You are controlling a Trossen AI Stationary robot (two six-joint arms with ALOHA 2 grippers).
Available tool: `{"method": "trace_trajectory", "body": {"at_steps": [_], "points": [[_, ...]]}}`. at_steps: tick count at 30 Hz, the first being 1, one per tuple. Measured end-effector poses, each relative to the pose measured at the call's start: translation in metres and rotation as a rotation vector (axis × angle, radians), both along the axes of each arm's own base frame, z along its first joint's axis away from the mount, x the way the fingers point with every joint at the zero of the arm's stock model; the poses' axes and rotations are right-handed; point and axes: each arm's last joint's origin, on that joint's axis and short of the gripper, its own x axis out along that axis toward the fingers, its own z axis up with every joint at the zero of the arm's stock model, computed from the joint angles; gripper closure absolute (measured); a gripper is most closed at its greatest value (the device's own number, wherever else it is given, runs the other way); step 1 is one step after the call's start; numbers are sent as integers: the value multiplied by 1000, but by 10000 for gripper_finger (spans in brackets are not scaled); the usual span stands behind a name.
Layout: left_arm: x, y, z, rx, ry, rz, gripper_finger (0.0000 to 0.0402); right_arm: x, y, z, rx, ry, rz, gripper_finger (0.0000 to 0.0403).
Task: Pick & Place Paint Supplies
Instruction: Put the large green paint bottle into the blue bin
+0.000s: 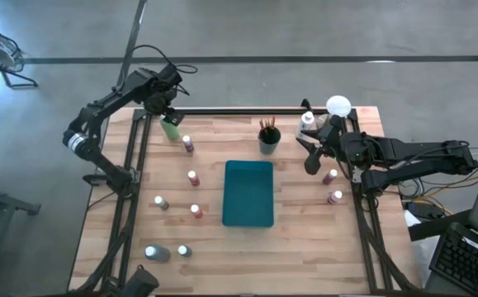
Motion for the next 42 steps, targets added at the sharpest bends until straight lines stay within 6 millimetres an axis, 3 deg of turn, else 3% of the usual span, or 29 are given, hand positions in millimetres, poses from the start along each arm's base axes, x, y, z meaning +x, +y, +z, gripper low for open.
{"method": "trace_trajectory", "body": {"at_steps": [7, 26, 37, 42], "points": [[2, 3, -9, -47, 31, 0, 181, 0, 0, 0, -3, 1, 1, 301], [2, 5, -8, -29, 23, 4, 181, 0, 0, 0, -3, 2, 2, 344], [3, 8, -8, -7, 9, 1, 185, 0, 0, 0, -3, 3, 2, 315], [3, 7, -8, -9, 11, -5, 220, 0, 0, 0, -3, 3, 2, 300]]}}
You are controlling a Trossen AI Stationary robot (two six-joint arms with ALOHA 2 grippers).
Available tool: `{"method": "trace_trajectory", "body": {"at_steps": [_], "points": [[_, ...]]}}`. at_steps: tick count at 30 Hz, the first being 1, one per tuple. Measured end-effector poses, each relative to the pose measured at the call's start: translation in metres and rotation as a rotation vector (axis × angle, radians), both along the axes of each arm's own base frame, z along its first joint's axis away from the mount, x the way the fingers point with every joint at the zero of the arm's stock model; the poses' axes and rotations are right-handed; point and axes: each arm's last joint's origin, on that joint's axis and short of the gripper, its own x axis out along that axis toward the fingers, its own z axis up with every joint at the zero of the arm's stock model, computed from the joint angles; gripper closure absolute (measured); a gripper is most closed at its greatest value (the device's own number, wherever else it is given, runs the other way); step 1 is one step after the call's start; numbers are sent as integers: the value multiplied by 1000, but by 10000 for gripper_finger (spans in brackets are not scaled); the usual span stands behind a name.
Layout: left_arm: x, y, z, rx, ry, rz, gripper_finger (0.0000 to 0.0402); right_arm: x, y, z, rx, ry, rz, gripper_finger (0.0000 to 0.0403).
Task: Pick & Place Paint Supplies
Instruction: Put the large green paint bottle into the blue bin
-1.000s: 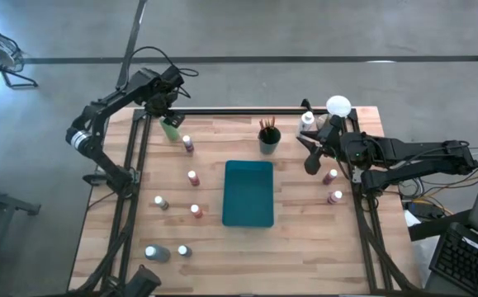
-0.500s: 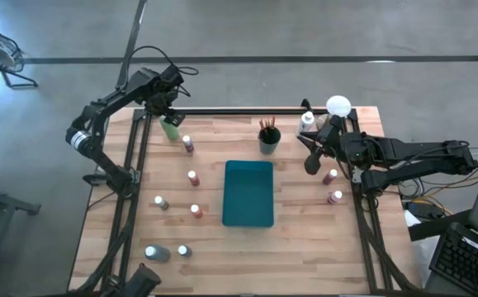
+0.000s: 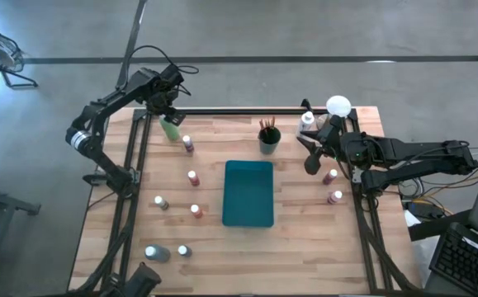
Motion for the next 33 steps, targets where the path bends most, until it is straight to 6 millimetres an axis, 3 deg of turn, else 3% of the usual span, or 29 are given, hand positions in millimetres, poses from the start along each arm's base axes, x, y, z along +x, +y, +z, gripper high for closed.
{"method": "trace_trajectory", "body": {"at_steps": [5, 13, 22, 33], "points": [[-1, -1, 0, -11, 6, -19, 275, 0, 0, 0, 0, 0, 0, 291], [-1, -1, 0, -10, 12, -41, 277, 0, 0, 0, -8, 5, 3, 283], [-1, -1, 0, -7, 19, -43, 177, 0, 0, 0, -7, 4, 2, 275], [-3, -3, -1, -40, 37, -49, 197, 0, 0, 0, -6, 3, 2, 291]]}}
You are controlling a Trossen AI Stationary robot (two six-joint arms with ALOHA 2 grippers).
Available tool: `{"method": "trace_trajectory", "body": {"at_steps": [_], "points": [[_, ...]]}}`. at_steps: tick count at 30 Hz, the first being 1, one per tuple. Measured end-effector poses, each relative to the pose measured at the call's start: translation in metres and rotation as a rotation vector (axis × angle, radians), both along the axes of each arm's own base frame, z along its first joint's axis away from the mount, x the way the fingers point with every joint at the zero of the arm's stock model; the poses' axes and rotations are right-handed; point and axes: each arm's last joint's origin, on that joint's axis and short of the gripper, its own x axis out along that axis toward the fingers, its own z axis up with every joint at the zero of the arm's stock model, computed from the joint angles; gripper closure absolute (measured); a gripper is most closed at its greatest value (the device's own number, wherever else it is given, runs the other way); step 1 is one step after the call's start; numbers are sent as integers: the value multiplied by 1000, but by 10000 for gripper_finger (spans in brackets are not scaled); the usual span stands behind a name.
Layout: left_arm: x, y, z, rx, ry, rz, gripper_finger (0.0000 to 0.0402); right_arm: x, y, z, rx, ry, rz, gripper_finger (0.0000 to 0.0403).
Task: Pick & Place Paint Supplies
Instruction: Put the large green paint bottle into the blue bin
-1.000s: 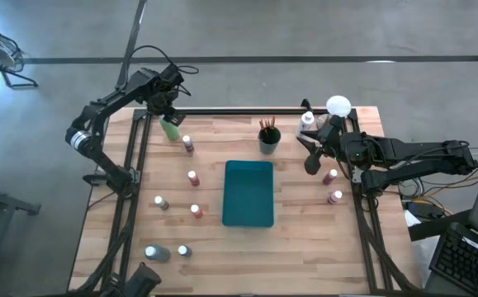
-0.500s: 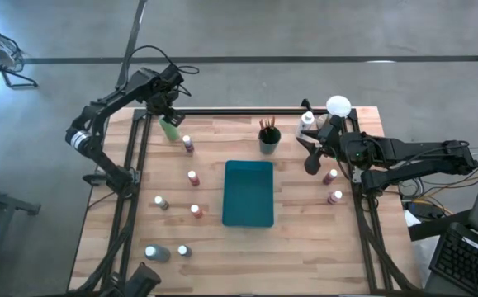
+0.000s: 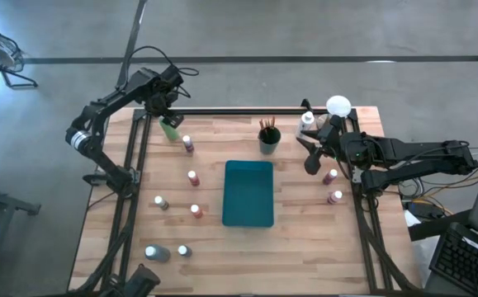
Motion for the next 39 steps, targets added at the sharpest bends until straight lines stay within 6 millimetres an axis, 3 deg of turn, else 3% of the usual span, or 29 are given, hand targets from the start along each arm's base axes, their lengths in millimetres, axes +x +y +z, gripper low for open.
{"method": "trace_trajectory", "body": {"at_steps": [11, 18, 24, 34, 39], "points": [[0, 2, 0, 14, -9, -3, 209, 0, 0, 0, 0, 0, 0, 335], [0, 3, 1, 19, -9, -57, 280, 0, 0, 0, 0, 0, 0, 352], [0, 4, 1, 17, 3, -110, 280, 0, 0, 0, 0, 0, 0, 359], [-1, 3, 3, 7, 15, -132, 280, 0, 0, 0, -12, 6, 5, 342], [-1, 3, 14, 20, 10, -151, 280, 0, 0, -1, -3, 3, 1, 328]]}}
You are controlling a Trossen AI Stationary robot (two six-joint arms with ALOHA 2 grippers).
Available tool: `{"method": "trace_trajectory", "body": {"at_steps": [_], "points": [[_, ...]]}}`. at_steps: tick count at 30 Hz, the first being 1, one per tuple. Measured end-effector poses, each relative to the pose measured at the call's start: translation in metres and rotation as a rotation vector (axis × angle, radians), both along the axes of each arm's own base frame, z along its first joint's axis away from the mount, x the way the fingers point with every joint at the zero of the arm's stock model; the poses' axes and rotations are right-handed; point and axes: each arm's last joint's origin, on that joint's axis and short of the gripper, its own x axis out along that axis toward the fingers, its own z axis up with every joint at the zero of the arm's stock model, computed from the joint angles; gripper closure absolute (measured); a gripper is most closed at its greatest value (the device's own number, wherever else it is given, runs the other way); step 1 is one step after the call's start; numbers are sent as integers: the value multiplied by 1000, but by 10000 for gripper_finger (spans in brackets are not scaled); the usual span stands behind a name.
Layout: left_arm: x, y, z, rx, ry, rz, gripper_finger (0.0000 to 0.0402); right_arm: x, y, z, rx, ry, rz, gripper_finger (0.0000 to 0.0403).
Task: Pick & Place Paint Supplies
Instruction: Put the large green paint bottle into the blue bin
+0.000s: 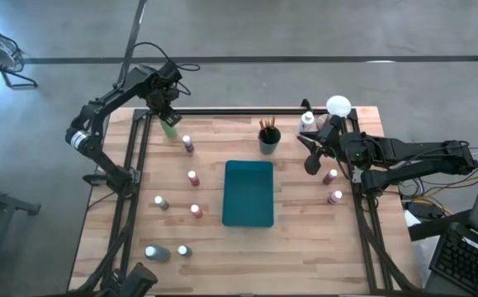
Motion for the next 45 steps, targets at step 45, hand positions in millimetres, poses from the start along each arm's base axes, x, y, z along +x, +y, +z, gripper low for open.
{"method": "trace_trajectory", "body": {"at_steps": [45], "points": [[182, -166, 92, -120, -307, -676, 280, -1, -11, -3, 16, -12, -88, 308]]}}
